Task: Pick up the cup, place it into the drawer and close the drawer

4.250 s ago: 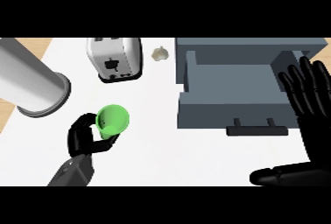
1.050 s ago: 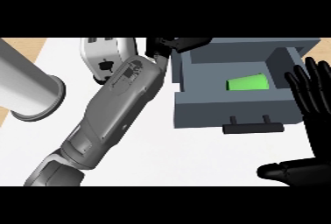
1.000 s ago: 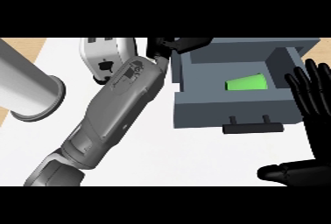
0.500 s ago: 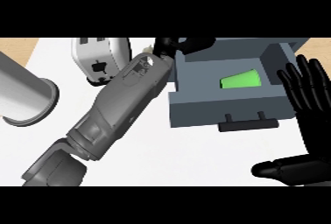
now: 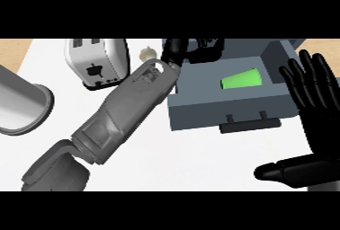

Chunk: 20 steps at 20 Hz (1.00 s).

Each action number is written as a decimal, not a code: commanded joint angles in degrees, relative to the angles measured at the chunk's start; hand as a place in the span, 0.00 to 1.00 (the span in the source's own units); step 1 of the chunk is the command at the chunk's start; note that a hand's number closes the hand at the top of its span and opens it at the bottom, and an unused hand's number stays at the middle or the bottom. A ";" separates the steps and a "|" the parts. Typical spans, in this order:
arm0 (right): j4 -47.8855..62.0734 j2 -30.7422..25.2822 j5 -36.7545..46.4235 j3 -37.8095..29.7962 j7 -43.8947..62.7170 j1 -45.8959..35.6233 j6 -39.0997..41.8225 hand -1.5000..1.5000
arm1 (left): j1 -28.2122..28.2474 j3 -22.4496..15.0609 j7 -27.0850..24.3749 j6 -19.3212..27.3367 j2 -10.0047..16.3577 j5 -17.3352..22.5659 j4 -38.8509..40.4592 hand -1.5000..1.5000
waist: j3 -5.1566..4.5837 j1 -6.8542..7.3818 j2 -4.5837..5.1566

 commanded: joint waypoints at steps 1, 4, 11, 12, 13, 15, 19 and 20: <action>-1.11 -0.69 -1.83 -0.52 1.28 -0.19 0.74 0.00 | 0.15 -5.23 1.91 3.00 0.00 0.39 -0.08 0.00 | 0.01 -0.70 -0.05; -0.06 0.29 -1.45 -0.13 2.43 -3.07 -1.10 0.00 | 0.49 -5.20 1.66 3.21 0.00 3.72 -2.86 0.00 | -0.03 -0.77 0.06; 0.55 0.17 -5.10 -0.72 1.38 -1.40 1.39 0.00 | 0.73 -1.15 -6.71 -1.93 0.00 9.00 -2.87 0.00 | -0.08 1.33 -0.17; -0.22 -0.29 -6.76 -1.99 1.53 -0.80 1.78 0.00 | 1.24 -0.27 -7.91 -1.54 0.00 10.48 -3.82 0.00 | -0.07 1.12 -0.23; 0.17 -0.42 -6.93 -2.00 1.10 -0.16 2.31 0.00 | 0.06 0.50 -8.58 -1.38 0.00 11.10 -4.93 0.00 | -0.07 1.72 -0.42; -2.14 1.59 -5.94 0.49 2.69 0.47 0.42 0.00 | -0.25 2.24 -10.30 -3.00 0.00 12.23 -4.78 0.00 | -0.11 2.64 -0.67; -0.02 -2.16 -8.80 -4.39 -2.41 4.90 6.41 1.00 | 2.42 4.58 -8.88 -6.72 0.13 12.98 -7.39 0.00 | -0.08 5.23 -1.23; -1.94 -3.39 -10.49 -5.13 0.32 3.78 6.19 1.00 | 3.67 4.54 -8.18 -4.62 0.00 12.64 -8.84 0.00 | -0.10 5.54 -1.42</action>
